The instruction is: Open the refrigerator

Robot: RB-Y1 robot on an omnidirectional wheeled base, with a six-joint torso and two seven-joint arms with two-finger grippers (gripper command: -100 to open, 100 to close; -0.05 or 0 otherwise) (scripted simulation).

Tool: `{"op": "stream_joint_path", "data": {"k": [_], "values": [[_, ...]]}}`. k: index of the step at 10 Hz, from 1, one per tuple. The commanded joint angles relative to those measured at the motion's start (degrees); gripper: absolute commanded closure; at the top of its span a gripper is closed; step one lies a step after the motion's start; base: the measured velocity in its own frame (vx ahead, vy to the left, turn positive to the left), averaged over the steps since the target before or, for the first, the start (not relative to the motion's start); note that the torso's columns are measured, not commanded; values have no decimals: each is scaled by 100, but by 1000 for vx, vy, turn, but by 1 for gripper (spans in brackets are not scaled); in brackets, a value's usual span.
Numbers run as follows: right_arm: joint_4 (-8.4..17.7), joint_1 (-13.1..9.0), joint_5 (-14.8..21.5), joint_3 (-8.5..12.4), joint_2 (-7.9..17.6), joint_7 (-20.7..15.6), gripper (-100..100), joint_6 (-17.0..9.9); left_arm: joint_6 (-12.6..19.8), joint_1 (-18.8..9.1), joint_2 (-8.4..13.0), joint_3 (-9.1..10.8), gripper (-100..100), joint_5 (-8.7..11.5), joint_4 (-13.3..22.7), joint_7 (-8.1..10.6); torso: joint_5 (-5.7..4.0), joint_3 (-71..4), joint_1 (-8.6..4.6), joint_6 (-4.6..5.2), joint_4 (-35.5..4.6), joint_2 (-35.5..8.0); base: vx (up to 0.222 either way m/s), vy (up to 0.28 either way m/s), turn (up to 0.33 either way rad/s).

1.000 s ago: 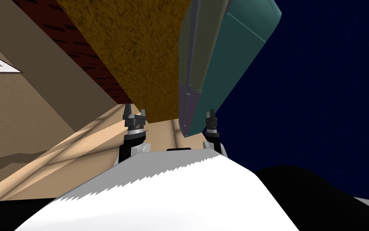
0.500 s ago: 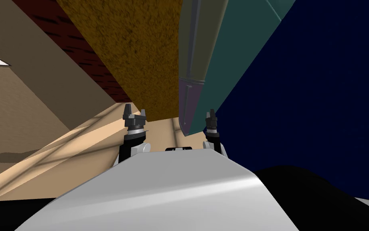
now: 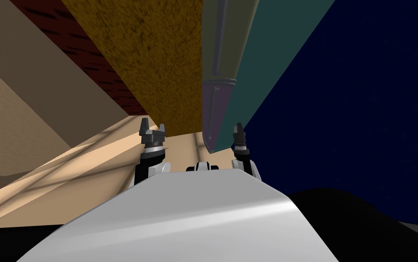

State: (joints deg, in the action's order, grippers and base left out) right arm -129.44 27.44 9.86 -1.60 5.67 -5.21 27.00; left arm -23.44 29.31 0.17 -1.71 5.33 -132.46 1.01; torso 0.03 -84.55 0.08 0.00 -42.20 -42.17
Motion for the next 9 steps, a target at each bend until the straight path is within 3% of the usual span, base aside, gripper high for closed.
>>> {"op": "stream_joint_path", "data": {"k": [1,9], "values": [[-6,-214,455,189,257,51,-100,70,0,0,0,0,0,0,0,0,-1,-4,-2,0,-5,-6,39,57,-48],[-55,-643,1629,582,652,163,-100,217,0,0,0,0,0,0,0,0,-3,-2,-8,0,-9,-11,28,42,-37]]}}
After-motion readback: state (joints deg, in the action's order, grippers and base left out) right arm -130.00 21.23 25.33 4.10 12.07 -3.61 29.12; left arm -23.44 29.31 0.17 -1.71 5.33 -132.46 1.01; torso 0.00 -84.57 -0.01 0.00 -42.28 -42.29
